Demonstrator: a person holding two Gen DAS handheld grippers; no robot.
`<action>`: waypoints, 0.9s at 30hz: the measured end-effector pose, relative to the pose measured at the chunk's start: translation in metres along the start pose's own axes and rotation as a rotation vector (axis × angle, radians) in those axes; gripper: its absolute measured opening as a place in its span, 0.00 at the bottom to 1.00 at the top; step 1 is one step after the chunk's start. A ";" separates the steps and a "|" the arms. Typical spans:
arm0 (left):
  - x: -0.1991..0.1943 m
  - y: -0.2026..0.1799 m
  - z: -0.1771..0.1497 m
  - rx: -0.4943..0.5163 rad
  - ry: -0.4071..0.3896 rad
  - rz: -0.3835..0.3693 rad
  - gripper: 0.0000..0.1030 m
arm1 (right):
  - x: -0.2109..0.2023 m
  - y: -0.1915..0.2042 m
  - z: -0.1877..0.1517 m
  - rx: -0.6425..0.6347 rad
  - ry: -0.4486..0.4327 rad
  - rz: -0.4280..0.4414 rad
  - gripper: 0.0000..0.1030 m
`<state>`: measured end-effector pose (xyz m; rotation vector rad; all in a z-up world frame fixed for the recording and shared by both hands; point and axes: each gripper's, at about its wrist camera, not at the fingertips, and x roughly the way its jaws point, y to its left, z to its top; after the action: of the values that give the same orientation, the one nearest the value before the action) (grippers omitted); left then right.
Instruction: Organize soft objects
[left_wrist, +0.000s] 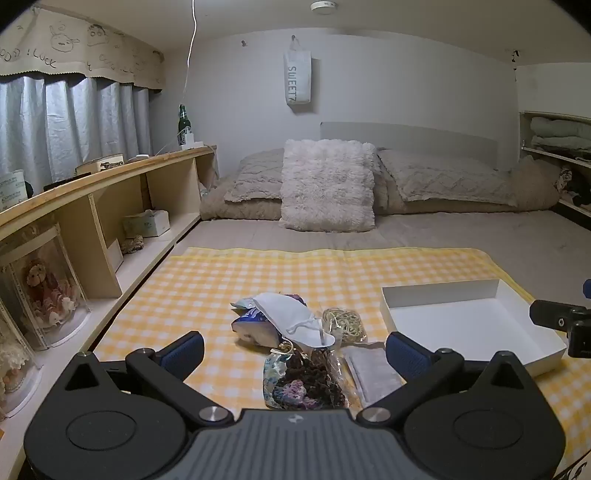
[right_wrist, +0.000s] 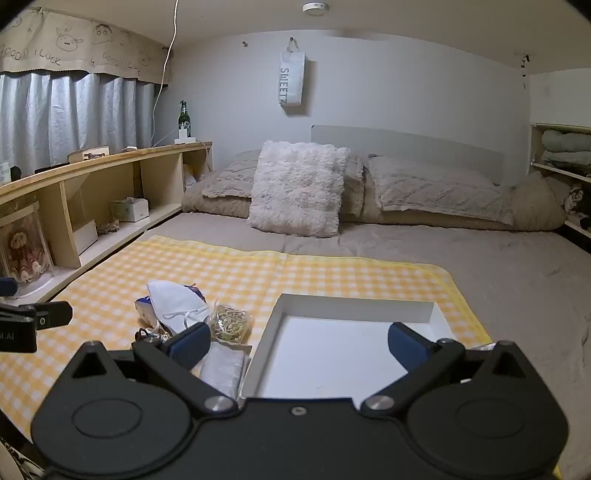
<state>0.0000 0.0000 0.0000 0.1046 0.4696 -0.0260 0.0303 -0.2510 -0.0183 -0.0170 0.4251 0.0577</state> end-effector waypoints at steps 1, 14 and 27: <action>0.000 0.000 0.000 -0.001 0.000 0.001 1.00 | 0.000 0.000 0.000 -0.005 -0.002 -0.002 1.00; -0.002 -0.002 0.001 0.000 0.000 -0.004 1.00 | 0.000 0.003 -0.001 -0.016 -0.002 -0.004 1.00; -0.001 -0.003 0.001 -0.002 -0.001 -0.003 1.00 | 0.004 0.003 -0.002 -0.017 0.004 -0.004 1.00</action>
<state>-0.0006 -0.0032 0.0013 0.1024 0.4683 -0.0286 0.0329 -0.2474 -0.0213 -0.0351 0.4283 0.0571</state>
